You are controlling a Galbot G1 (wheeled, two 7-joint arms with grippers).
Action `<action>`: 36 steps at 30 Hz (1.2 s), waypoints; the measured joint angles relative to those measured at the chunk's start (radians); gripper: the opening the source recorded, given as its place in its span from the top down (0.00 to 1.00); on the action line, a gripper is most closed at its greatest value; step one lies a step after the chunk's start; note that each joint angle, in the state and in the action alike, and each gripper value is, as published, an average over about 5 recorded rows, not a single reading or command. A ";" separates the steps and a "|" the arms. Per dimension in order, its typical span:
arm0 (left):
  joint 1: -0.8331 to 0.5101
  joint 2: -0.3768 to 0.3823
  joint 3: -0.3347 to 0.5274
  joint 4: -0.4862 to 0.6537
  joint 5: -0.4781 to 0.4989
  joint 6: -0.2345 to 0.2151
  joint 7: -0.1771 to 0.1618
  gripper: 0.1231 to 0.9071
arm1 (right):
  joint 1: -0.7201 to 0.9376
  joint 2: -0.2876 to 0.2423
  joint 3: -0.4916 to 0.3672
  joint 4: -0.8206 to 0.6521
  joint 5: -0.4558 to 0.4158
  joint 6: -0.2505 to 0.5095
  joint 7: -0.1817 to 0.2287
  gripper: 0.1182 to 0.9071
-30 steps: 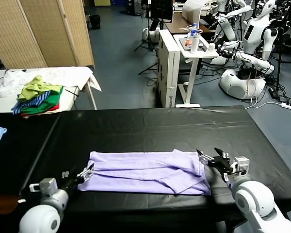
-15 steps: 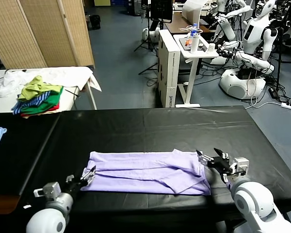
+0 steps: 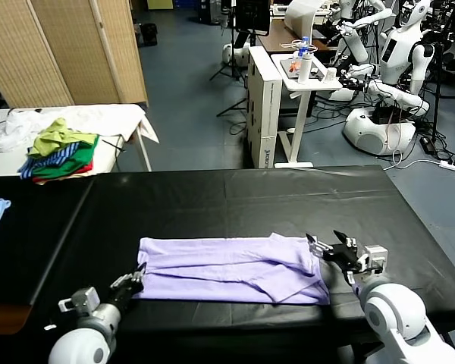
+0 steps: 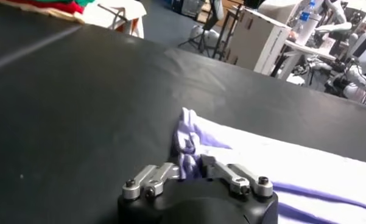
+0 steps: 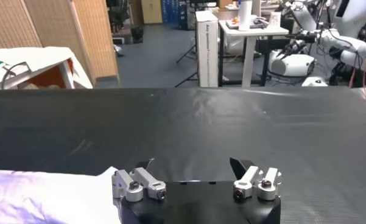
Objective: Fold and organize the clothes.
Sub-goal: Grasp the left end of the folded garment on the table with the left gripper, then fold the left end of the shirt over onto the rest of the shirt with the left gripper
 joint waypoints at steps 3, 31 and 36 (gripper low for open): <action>0.006 0.008 -0.005 -0.009 0.038 -0.006 0.004 0.94 | -0.004 0.000 0.006 0.000 0.000 0.004 -0.001 0.00; 0.124 0.333 -0.290 -0.075 0.039 -0.042 0.003 0.94 | -0.053 0.026 0.046 0.001 -0.023 0.035 -0.019 0.00; 0.102 0.262 -0.200 -0.153 -0.037 -0.001 -0.046 0.94 | -0.080 0.027 0.069 0.006 -0.036 0.039 -0.022 0.00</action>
